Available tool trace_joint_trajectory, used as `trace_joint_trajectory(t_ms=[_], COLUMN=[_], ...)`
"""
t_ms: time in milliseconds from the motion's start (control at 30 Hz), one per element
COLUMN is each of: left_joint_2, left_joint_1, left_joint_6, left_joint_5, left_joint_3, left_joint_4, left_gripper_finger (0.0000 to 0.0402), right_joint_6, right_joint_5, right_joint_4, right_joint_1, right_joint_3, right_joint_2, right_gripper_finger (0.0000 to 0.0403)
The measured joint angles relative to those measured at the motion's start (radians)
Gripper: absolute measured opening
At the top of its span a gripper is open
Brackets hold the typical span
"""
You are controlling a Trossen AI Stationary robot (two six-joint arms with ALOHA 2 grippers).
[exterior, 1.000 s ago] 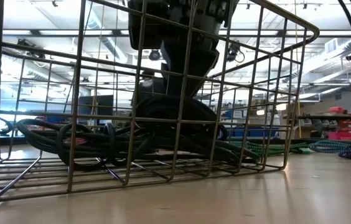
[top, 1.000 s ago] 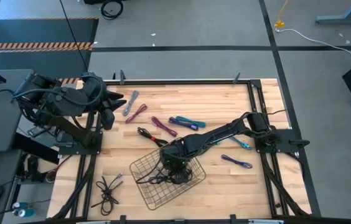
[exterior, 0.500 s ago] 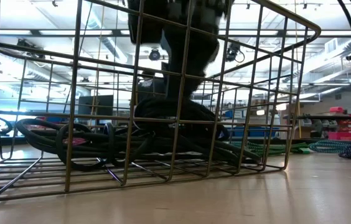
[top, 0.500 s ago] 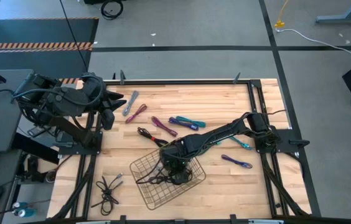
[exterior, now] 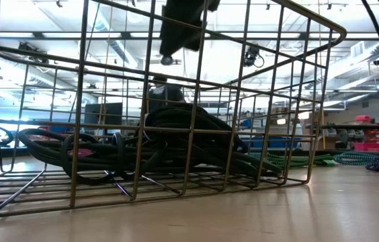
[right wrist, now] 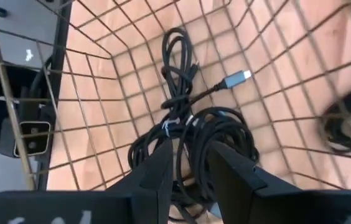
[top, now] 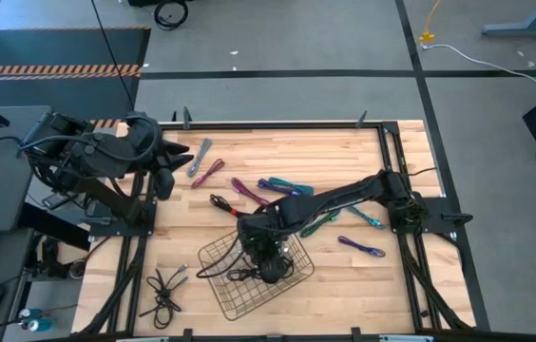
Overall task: Pick and place USB-C Cables
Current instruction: Put the black charger cable into the wire basket
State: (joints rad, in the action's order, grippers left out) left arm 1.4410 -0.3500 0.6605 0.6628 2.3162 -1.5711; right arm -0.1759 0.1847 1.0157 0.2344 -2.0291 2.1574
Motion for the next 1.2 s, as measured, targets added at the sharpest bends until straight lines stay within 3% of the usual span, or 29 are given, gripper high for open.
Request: trace_joint_trajectory(t_ms=[133, 433, 533, 967, 1200], left_joint_2=[0.000, 0.034, 0.064, 0.274, 0.400], left_joint_1=[-0.001, -0.044, -0.096, -0.275, -0.330], left_joint_6=[0.006, 0.053, 0.101, 0.442, 0.721], left_joint_5=[-0.054, -0.182, -0.201, -0.163, -0.282], left_joint_3=[0.000, 0.000, 0.000, 0.000, 0.000], left_joint_4=[0.000, 0.000, 0.001, 0.000, 0.000], left_gripper_finger=[0.0112, 0.0112, 0.0111, 0.0081, 0.0063], right_joint_6=[0.040, 0.081, 0.119, 0.280, 0.345], right_joint_5=[-0.099, -0.449, -0.517, -0.530, -0.445], right_joint_4=[0.131, 0.520, 0.555, 0.527, 0.496], right_joint_1=[-0.006, -0.103, -0.156, -0.487, -0.625], right_joint_3=[-0.082, -0.315, -0.307, -0.289, -0.289], right_joint_2=[0.000, 0.000, -0.042, -0.296, -0.406], right_gripper_finger=[0.0109, 0.0109, 0.0109, 0.0109, 0.0109])
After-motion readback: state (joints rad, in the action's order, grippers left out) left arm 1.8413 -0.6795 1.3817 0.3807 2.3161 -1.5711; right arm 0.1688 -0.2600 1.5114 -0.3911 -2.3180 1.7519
